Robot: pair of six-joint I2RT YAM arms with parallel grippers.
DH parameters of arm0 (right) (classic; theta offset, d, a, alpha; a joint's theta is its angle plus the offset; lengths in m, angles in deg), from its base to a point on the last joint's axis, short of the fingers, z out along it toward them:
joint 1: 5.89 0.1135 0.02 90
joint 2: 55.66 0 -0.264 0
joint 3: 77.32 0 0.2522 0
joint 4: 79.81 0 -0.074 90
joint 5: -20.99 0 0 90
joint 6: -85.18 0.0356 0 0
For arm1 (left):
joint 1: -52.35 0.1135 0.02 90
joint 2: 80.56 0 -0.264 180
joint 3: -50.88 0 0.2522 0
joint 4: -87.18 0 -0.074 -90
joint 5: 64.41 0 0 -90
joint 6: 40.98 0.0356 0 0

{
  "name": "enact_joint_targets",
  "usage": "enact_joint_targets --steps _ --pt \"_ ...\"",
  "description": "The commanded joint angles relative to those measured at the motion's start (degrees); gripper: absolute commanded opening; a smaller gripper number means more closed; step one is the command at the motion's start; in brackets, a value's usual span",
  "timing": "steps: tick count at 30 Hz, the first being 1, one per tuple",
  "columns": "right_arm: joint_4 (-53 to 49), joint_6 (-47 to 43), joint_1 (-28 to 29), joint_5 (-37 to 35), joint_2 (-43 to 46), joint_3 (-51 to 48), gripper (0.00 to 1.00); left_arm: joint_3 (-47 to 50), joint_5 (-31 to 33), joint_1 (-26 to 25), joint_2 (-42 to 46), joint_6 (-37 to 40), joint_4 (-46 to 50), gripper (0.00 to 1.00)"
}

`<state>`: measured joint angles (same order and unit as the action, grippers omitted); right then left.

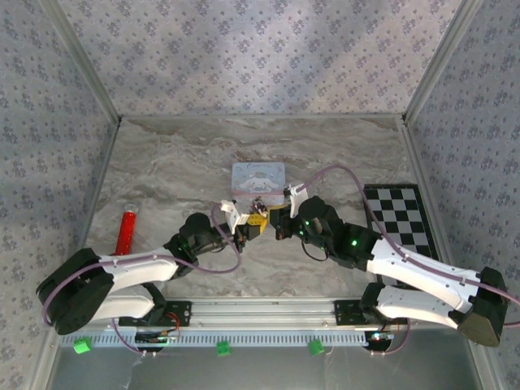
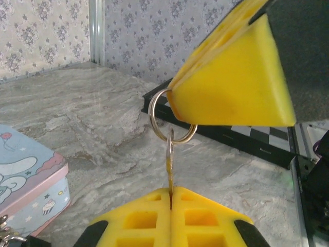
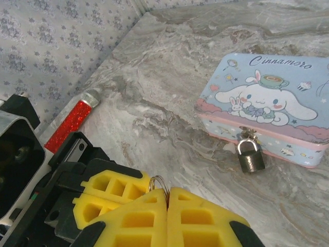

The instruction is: Unlock a padlock with a key

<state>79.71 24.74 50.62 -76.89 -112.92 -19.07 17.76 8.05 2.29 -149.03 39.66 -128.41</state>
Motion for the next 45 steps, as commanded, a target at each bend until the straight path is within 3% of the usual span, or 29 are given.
enact_joint_targets --steps 1,4,6,12,16,21,25,32,45 --pt "-0.12 -6.51 -2.04 5.79 0.32 -0.19 0.17 -3.03 -1.56 -0.50 2.66 2.85 8.03 0.00" --pt "-2.02 -14.10 -4.13 13.80 0.43 -0.52 0.34 -5.87 -2.77 -0.48 4.49 4.64 17.72 0.00" --pt "-2.87 -18.34 -7.00 18.45 1.88 -2.28 0.39 -9.22 -3.07 -0.50 5.63 6.49 27.06 0.00" --pt "11.31 -22.14 -21.08 39.13 9.83 -14.51 0.40 -21.02 -3.08 -0.47 4.20 12.01 55.93 0.00" --pt "22.53 -20.88 -24.97 48.88 9.99 -20.18 0.40 -27.73 -2.49 -0.47 2.76 14.00 69.27 0.00" --pt "25.17 -24.11 -24.43 53.93 5.57 -21.49 0.42 -36.19 -3.54 -0.47 0.08 16.03 81.26 0.00" --pt "28.92 -26.67 -21.72 52.77 5.99 -23.13 0.43 -40.31 -3.63 -0.77 -2.29 18.71 87.18 0.00" --pt "29.39 -33.47 -16.35 47.35 7.72 -24.55 0.43 -43.70 -4.91 -1.94 -6.32 21.08 91.18 0.00" --pt "26.23 -35.35 -15.76 52.53 1.56 -21.52 0.35 -44.53 -6.97 -3.99 -7.97 22.47 91.43 0.00"
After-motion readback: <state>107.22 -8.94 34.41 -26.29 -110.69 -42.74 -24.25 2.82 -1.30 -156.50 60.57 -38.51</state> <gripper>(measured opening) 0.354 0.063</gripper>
